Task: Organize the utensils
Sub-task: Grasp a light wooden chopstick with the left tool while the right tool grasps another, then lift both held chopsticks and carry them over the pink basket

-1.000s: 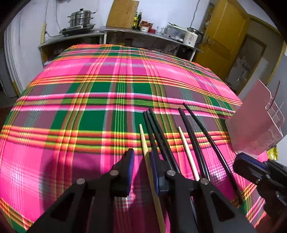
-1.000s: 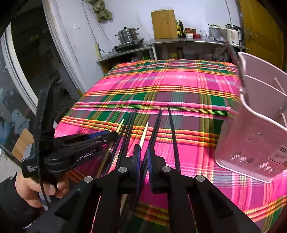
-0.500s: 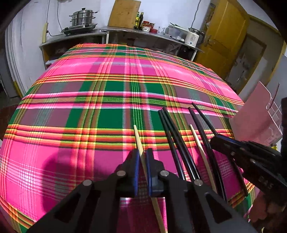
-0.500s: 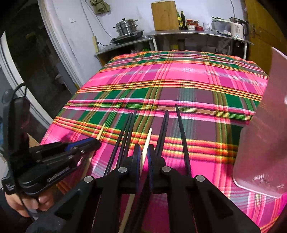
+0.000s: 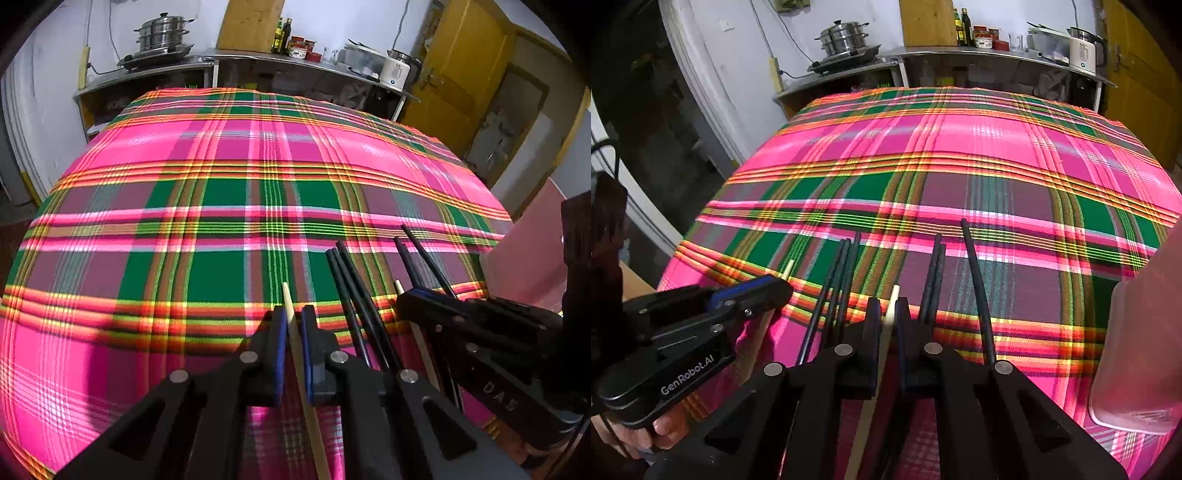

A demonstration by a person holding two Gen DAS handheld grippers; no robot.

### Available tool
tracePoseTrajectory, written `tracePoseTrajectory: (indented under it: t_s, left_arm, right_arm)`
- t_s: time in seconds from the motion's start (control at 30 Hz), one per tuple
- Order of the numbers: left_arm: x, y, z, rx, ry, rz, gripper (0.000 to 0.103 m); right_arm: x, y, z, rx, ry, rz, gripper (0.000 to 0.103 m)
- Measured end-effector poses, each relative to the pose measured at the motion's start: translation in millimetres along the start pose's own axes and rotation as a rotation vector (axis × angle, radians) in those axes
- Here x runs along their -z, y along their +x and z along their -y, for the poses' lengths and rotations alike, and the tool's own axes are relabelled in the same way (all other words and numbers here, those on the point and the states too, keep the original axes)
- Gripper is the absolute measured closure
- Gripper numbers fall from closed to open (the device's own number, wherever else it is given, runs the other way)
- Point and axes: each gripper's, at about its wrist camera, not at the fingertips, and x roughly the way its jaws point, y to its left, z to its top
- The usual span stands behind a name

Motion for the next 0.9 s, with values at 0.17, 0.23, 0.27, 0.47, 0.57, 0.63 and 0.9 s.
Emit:
tracePoseTrajectory:
  t_s: [0.17, 0.23, 0.27, 0.47, 0.57, 0.63, 0.9]
  left_arm:
    - [-6.1, 3.6, 3.0, -0.021, 0.025, -0.017, 0.094]
    - [-7.8, 5.2, 4.9, -0.029, 0.043, -0.019, 0.094]
    - [-9.2, 5.7, 4.8, -0.033, 0.045, -0.020, 0.094]
    - [-14.4, 5.7, 6.0, -0.037, 0.037, -0.022, 0.097]
    - [-16.1, -5.7, 4.4, -0.023, 0.024, 0.000, 0.097]
    - [-18.0, -17.7, 4.5, -0.012, 0.023, 0.022, 0.097]
    - [-25.8, -79.1, 11.0, 0.025, 0.042, 0.115, 0.098]
  right_arm:
    - [-5.5, 4.1, -4.0, 0.020, -0.010, -0.012, 0.095]
    - [-7.5, 5.4, -5.5, 0.027, -0.019, -0.017, 0.095]
    - [-8.2, 6.2, -6.0, 0.028, -0.020, -0.018, 0.095]
    - [-12.2, 0.0, -7.9, 0.005, -0.021, -0.007, 0.097]
    - [-14.4, -10.4, -11.5, -0.004, -0.027, 0.016, 0.097]
    - [-16.3, -21.1, -14.2, -0.009, -0.033, 0.036, 0.097]
    - [-19.2, -70.6, -26.0, -0.025, -0.049, 0.125, 0.098]
